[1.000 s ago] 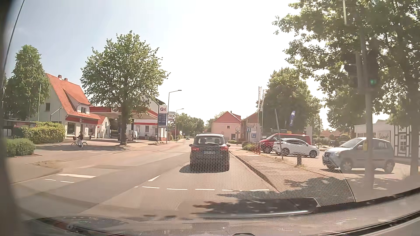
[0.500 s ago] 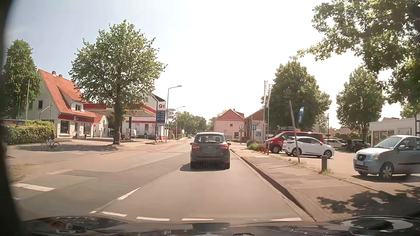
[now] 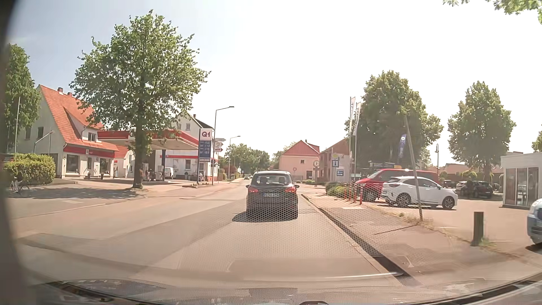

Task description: Follow the waypoints while adhering to traffic rules and regulations

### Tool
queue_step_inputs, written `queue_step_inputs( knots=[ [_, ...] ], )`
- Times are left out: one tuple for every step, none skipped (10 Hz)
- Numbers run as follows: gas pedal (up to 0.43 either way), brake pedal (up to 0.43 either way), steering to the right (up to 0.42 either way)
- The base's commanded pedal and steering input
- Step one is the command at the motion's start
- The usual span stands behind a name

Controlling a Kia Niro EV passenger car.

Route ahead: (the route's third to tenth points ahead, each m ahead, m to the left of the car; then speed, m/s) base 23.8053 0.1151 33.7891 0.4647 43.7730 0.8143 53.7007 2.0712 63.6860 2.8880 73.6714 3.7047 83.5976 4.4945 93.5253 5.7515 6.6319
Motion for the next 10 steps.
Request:
queue_step_inputs(
  knots=[
    [0.22,0.0,-0.01],
    [0.189,0.0,-0.008],
    [0.157,0.0,-0.008],
    [0.13,0.0,-0.008],
    [0.13,0.0,-0.007],
    [0.118,0.0,-0.007],
    [0.118,0.0,-0.007],
    [0.118,0.0,-0.008],
    [0.079,0.0,-0.007],
    [0.079,0.0,-0.007]
  ],
)
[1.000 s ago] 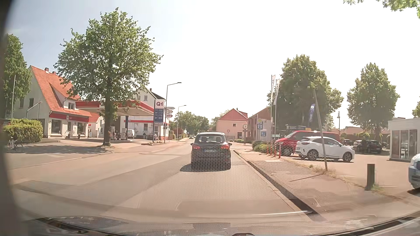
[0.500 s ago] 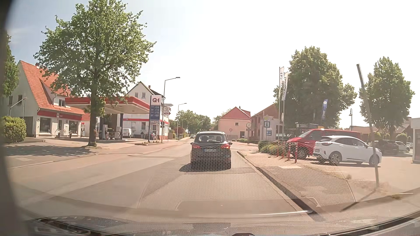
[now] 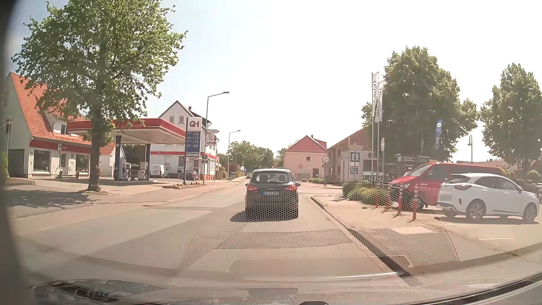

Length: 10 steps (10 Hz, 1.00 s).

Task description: Follow the waypoints while adhering to traffic rules and regulations

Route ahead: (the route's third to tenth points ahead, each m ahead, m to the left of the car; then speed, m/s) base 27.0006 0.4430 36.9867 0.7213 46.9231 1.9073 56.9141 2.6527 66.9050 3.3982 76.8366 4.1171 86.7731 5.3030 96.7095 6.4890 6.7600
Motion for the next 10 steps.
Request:
queue_step_inputs(
  knots=[
    [0.067,0.0,-0.007],
    [0.059,0.0,-0.007],
    [0.059,0.0,-0.007],
    [0.047,0.0,-0.007],
    [0.047,0.0,-0.006],
    [0.008,0.0,-0.007],
    [0.0,0.0,-0.007],
    [0.0,0.0,-0.007],
    [0.0,0.0,-0.007],
    [0.0,0.0,-0.006]
  ],
)
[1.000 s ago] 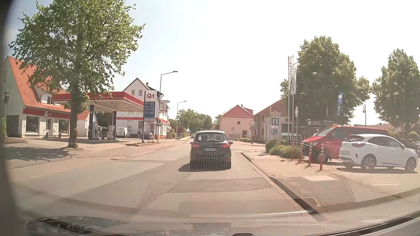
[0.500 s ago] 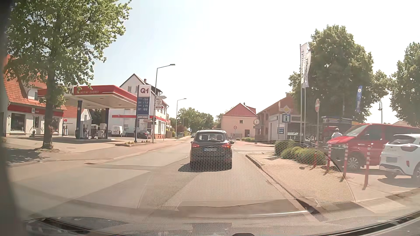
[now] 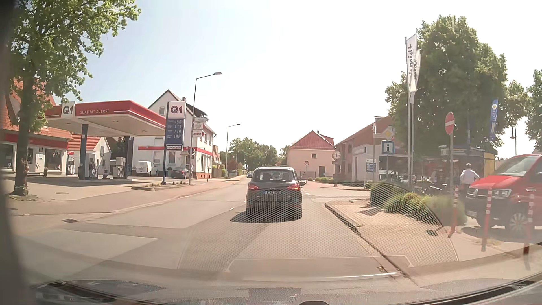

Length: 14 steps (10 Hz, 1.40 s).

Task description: Follow the waypoints while adhering to traffic rules and regulations

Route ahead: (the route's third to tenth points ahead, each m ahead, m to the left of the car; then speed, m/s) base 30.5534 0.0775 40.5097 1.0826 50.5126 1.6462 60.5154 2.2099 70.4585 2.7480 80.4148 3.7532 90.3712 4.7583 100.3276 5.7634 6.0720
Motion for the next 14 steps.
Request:
queue_step_inputs(
  knots=[
    [0.0,0.0,-0.007],
    [0.0,0.0,-0.007],
    [0.0,0.0,-0.007],
    [0.0,0.0,-0.007],
    [0.0,0.0,-0.007],
    [0.02,0.0,-0.007],
    [0.039,0.0,-0.006],
    [0.039,0.0,-0.007],
    [0.13,0.0,-0.006],
    [0.157,0.0,-0.005],
    [0.197,0.0,-0.005],
    [0.22,0.0,-0.005],
    [0.26,0.0,-0.005],
    [0.268,0.0,-0.005]
  ],
)
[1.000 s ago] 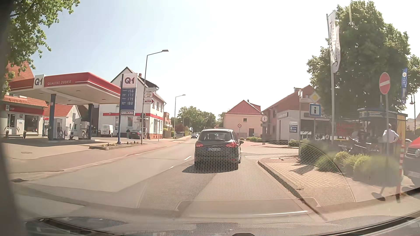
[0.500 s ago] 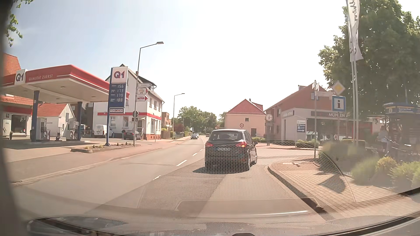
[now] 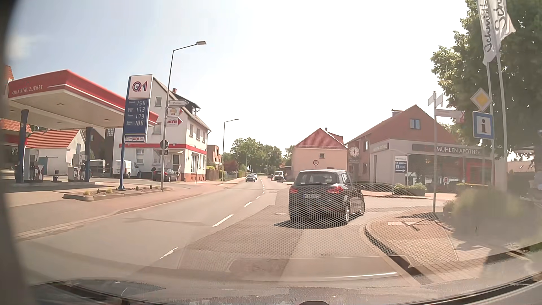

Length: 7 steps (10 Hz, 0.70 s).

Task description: Follow the waypoints while adhering to traffic rules and regulations

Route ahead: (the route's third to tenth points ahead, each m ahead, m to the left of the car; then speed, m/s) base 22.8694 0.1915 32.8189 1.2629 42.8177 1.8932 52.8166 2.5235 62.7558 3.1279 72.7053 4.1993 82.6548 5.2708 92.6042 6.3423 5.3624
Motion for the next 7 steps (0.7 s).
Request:
queue_step_inputs(
  knots=[
    [0.287,0.0,-0.005],
    [0.299,0.0,-0.005],
    [0.299,0.0,-0.005],
    [0.299,0.0,-0.005],
    [0.311,0.0,-0.006],
    [0.311,0.0,-0.006],
    [0.311,0.0,-0.006]
  ],
)
